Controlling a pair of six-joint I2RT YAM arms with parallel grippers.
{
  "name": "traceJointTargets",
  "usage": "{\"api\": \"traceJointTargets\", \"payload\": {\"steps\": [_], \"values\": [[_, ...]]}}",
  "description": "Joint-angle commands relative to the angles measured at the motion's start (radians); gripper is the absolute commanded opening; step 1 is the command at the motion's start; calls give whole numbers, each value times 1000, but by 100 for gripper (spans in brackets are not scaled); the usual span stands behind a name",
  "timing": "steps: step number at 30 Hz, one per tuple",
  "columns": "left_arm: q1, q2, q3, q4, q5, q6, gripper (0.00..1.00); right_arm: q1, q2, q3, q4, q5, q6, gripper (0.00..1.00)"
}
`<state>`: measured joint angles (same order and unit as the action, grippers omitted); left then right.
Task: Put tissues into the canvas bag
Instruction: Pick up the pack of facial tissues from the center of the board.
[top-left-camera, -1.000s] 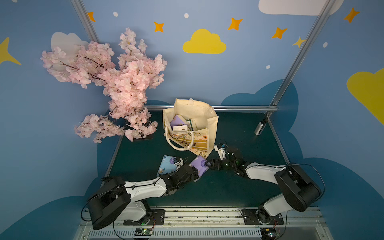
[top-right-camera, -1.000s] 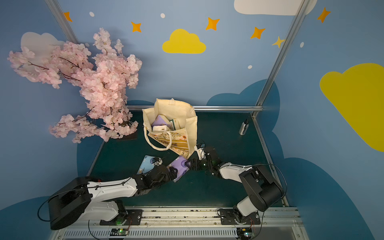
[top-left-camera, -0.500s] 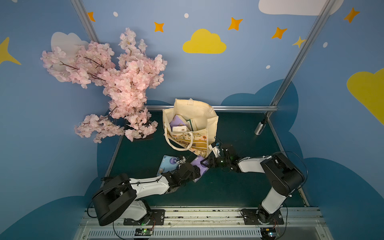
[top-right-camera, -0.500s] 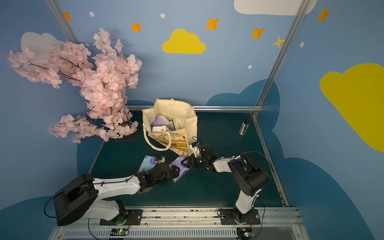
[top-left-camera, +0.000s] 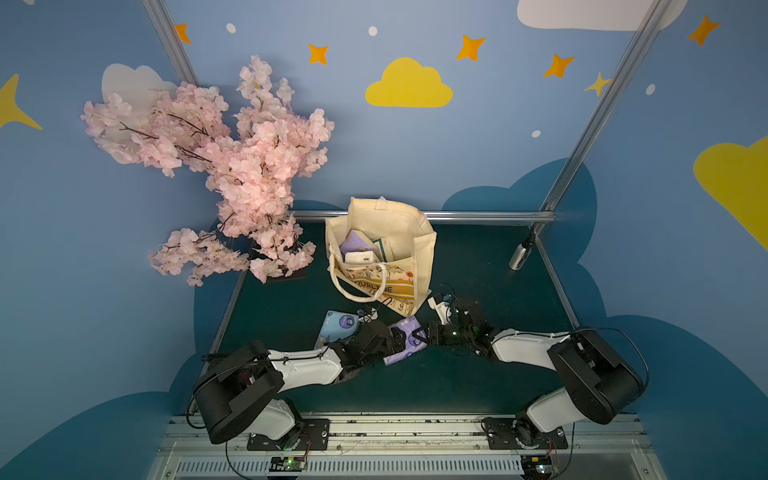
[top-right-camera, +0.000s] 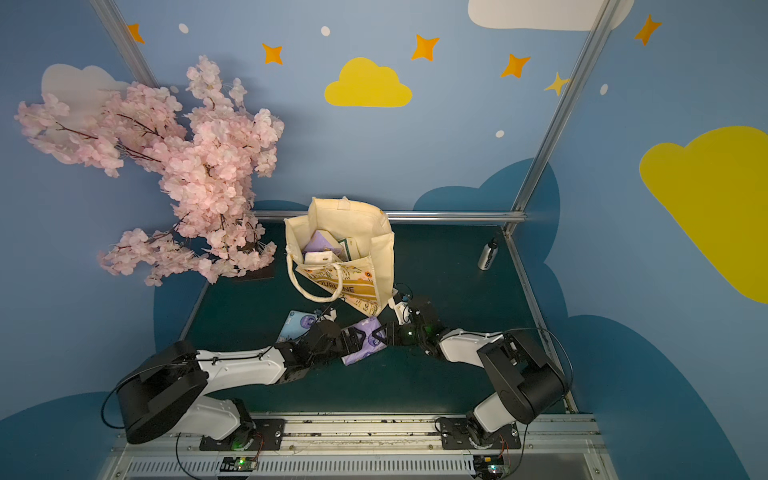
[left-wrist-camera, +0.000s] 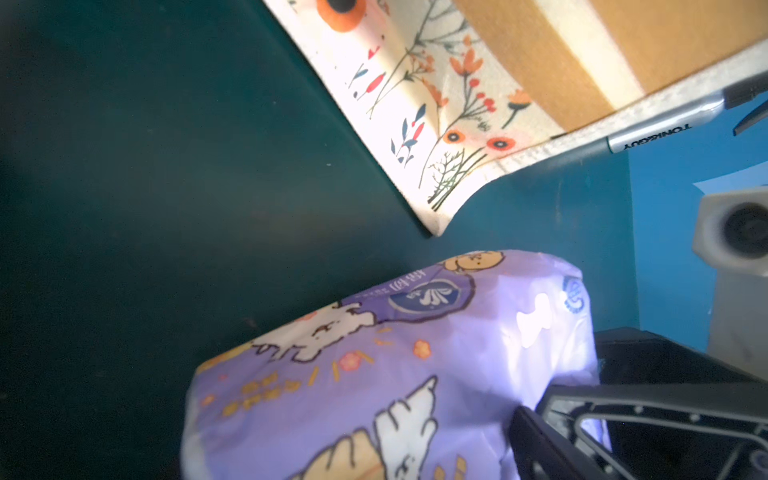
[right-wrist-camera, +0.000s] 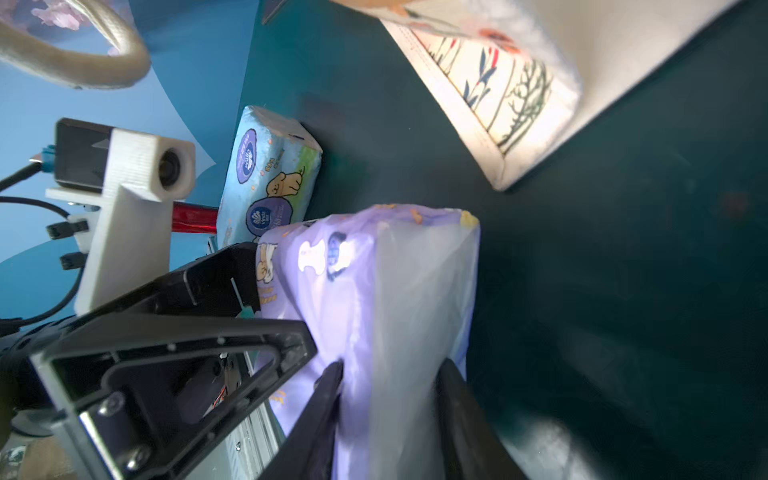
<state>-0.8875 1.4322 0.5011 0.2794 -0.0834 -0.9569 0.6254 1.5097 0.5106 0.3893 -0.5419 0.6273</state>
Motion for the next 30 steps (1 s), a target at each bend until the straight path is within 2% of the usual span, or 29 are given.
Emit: {"api": "traceJointTargets", "payload": {"steps": [1,7,21,26,30], "values": [[-3,-22,12,-11,6,26,98,-3,-46,-15,-22,-2,12,32],[-3,-151,-19,-118,-61,37,100,-52,-171,-59,-63,14,22,31],[7,-597,-44,-499,-238,117,99,-167,-581,-45,-426,55,-45,35],[24,-715,-41,-582,-254,155,99,-224,-660,-24,-490,14,-48,34],[46,-746,-23,-630,-256,169,99,-256,-677,6,-510,-22,-46,33]]}}
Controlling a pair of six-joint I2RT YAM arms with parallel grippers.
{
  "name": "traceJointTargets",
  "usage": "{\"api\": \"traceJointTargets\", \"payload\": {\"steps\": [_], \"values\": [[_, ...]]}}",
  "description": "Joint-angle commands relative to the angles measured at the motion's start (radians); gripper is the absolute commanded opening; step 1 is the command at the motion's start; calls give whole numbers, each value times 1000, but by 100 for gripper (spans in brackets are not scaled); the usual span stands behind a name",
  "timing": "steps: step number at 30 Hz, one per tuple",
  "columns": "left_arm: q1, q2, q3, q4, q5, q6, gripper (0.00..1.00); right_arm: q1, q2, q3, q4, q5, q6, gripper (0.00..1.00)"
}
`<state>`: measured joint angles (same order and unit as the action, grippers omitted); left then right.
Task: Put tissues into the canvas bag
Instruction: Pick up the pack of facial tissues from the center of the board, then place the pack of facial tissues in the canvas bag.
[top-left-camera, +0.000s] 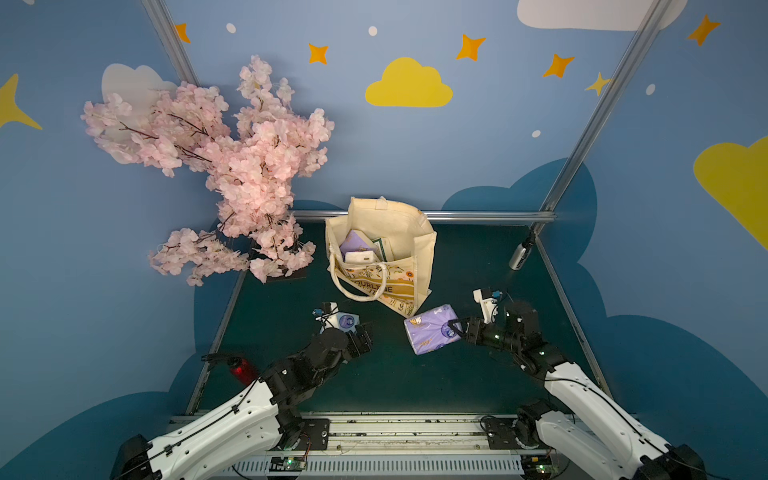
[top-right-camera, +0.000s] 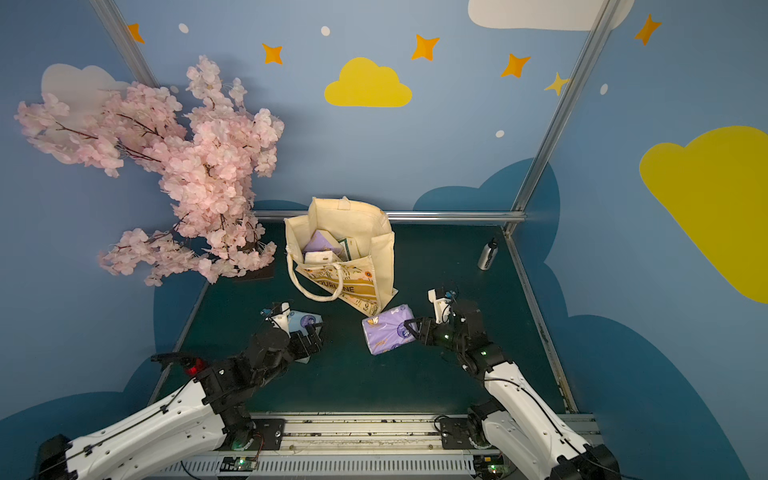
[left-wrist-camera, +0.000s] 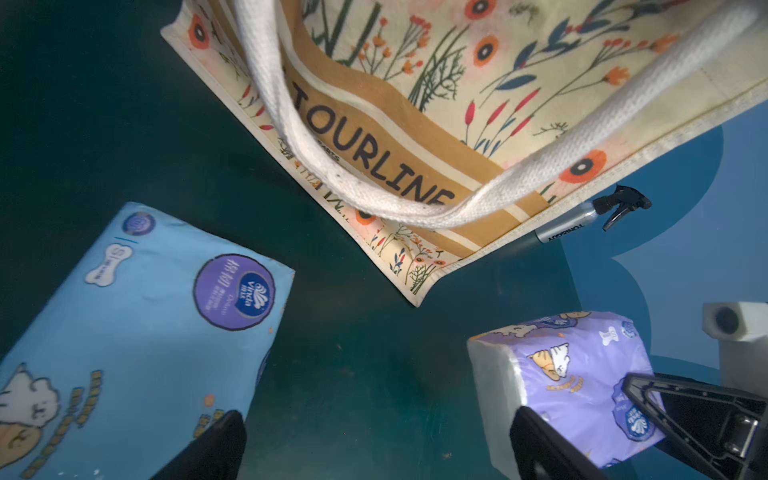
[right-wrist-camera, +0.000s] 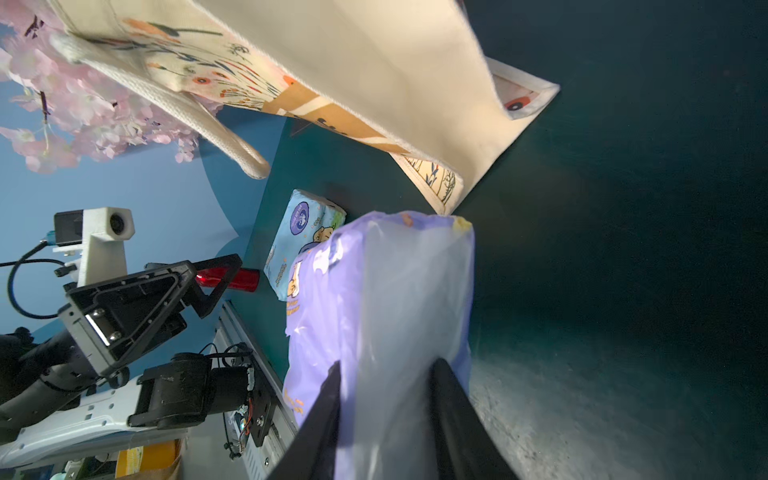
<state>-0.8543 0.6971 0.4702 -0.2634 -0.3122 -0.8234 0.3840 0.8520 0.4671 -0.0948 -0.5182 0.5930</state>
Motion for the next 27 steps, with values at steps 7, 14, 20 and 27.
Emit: {"api": "traceJointTargets", "payload": {"steps": [7,14,20,27], "values": [[56,-37,46,-142,-24,66,99,-97,-56,147,-109,-98,-35,33],[130,-68,59,-180,-5,87,100,-162,-58,302,-145,-174,-34,33],[183,-72,44,-219,-12,71,99,-171,-48,433,-167,-207,-38,33],[239,-72,9,-221,-11,40,99,-162,93,567,-51,-270,6,33]]}}
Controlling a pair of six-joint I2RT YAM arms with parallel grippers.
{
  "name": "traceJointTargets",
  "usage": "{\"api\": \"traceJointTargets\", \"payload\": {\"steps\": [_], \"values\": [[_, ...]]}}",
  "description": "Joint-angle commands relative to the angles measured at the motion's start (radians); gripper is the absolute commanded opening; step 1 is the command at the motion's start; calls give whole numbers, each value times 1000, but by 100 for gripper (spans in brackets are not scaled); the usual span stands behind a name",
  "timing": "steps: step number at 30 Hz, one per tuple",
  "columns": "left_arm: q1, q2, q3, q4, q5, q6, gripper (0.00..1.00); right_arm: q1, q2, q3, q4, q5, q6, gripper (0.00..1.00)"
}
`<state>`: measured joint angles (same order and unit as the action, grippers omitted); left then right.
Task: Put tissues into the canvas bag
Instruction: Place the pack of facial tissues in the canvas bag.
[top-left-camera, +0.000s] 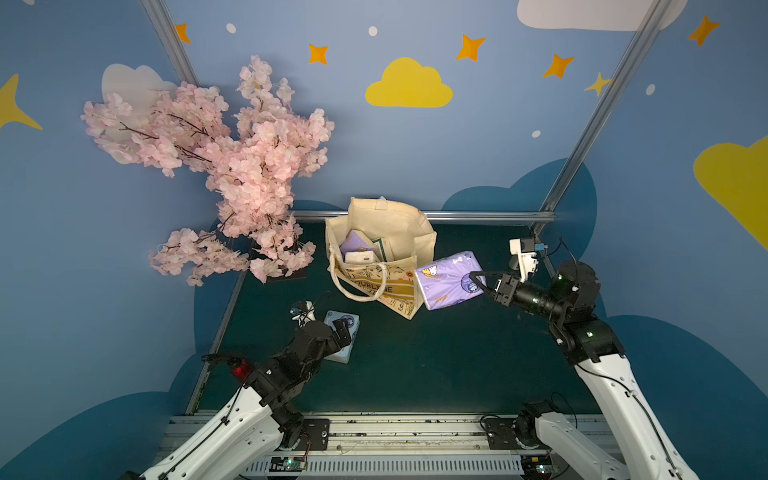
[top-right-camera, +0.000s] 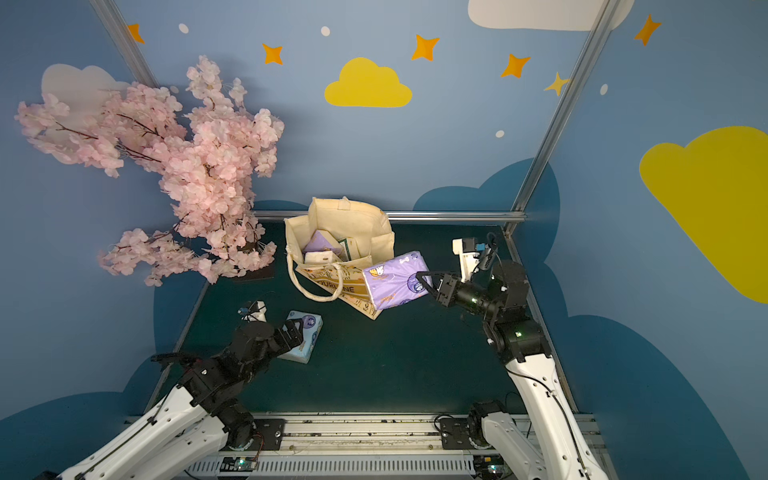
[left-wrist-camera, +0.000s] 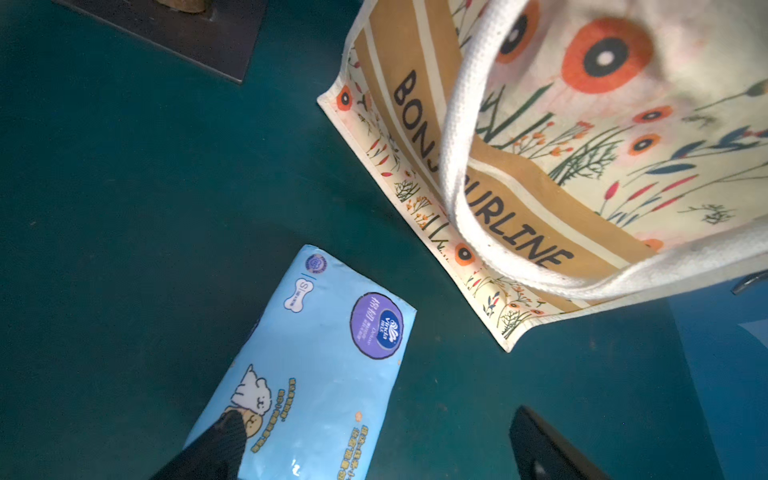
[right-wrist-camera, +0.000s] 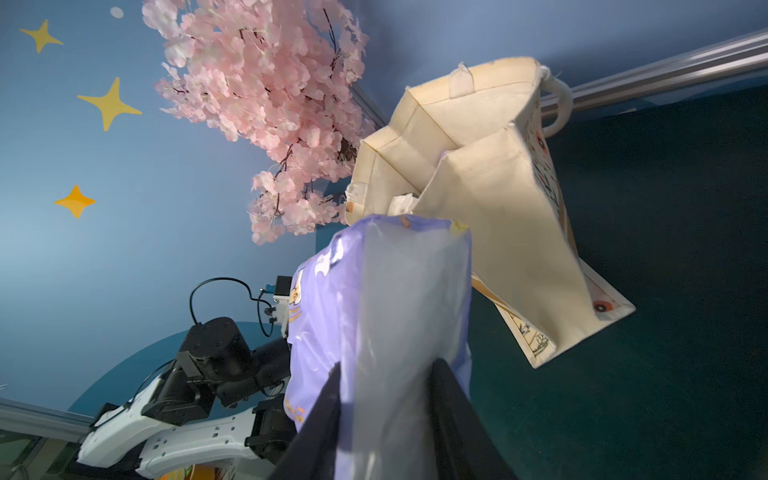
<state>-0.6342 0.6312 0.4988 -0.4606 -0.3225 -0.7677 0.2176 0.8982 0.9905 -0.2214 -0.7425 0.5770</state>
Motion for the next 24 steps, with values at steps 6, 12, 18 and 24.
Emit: {"api": "traceJointTargets", "payload": {"steps": [6,12,18,24], "values": [[57,11,-54,-17,10,-30,99,71,207,208,134,-29,6,33],[99,11,-90,-7,21,-49,99,173,452,440,122,3,-43,33],[126,-15,-103,-24,39,-52,99,239,766,761,11,31,-119,33],[139,-31,-100,-38,41,-50,99,261,1055,1069,-89,52,-144,33]]}}
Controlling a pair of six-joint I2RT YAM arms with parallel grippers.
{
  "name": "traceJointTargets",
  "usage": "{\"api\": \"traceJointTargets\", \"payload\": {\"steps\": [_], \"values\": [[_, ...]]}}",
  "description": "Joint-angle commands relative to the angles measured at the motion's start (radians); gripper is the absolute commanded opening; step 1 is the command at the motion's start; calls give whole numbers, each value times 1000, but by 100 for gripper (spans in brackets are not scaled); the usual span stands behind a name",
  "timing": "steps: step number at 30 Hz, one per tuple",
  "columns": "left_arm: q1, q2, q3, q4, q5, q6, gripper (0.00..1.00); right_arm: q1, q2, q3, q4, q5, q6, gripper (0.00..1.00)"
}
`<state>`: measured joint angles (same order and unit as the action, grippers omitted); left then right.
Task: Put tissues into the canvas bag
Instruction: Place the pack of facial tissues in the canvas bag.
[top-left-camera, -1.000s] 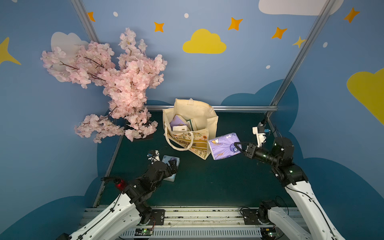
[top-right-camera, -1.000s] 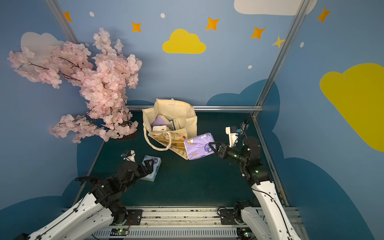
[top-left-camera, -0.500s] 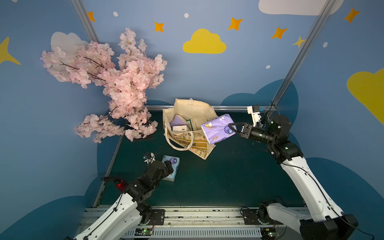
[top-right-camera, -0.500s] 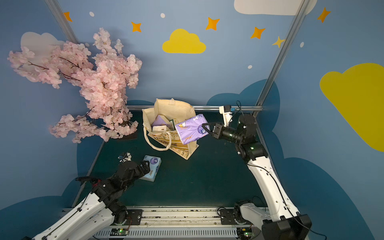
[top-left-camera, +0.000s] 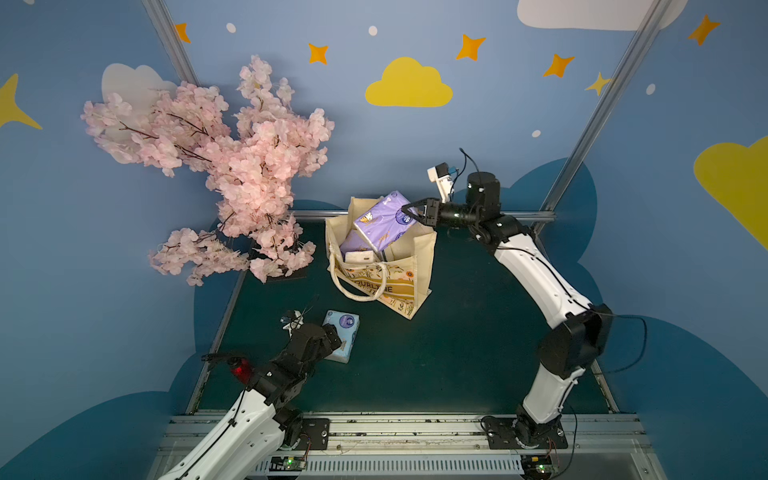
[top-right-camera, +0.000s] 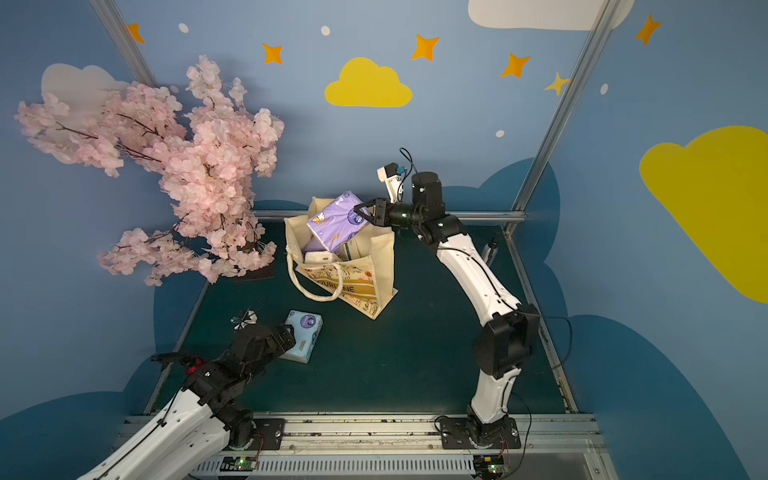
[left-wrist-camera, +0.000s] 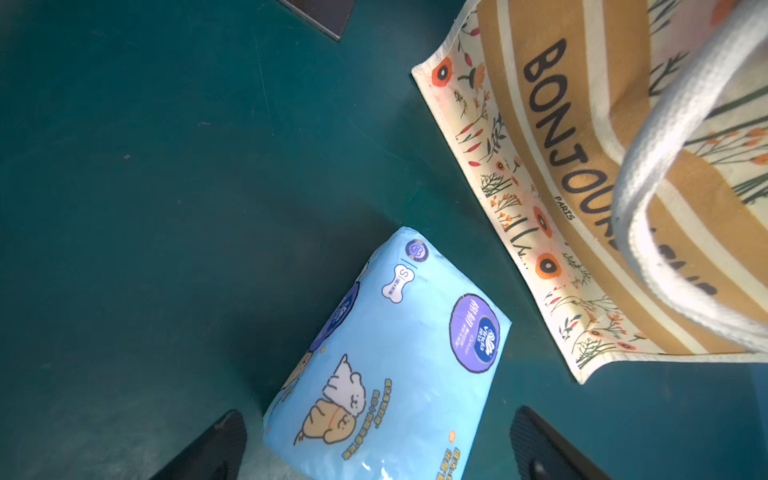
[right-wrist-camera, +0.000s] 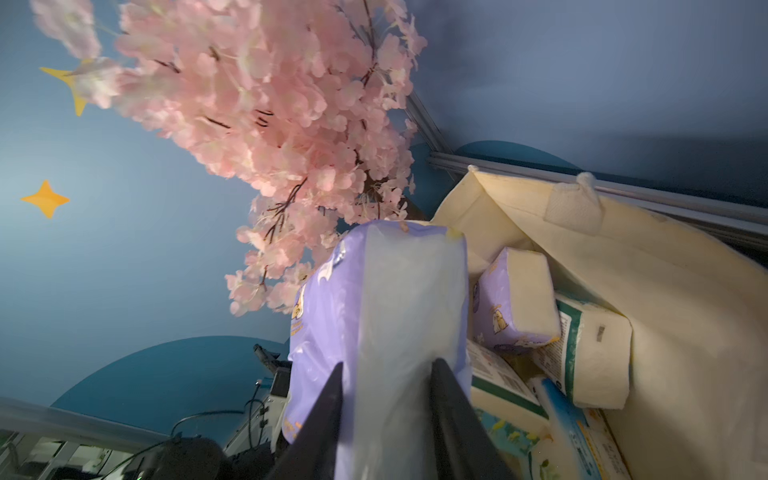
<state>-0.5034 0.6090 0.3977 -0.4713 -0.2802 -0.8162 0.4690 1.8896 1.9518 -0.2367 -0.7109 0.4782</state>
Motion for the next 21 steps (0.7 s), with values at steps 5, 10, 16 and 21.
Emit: {"api": "traceJointTargets", "payload": {"steps": [5,10,16,21], "values": [[25,-11,-8,-31,-4,-10,99,37,251,359,-233,77,-150,35],[36,-21,-23,-32,7,-18,99,55,380,520,-349,76,-192,47],[44,-44,-23,-44,12,-12,99,69,372,523,-415,128,-227,63],[46,-52,-29,-45,10,-15,99,71,301,494,-418,169,-253,68]]}}
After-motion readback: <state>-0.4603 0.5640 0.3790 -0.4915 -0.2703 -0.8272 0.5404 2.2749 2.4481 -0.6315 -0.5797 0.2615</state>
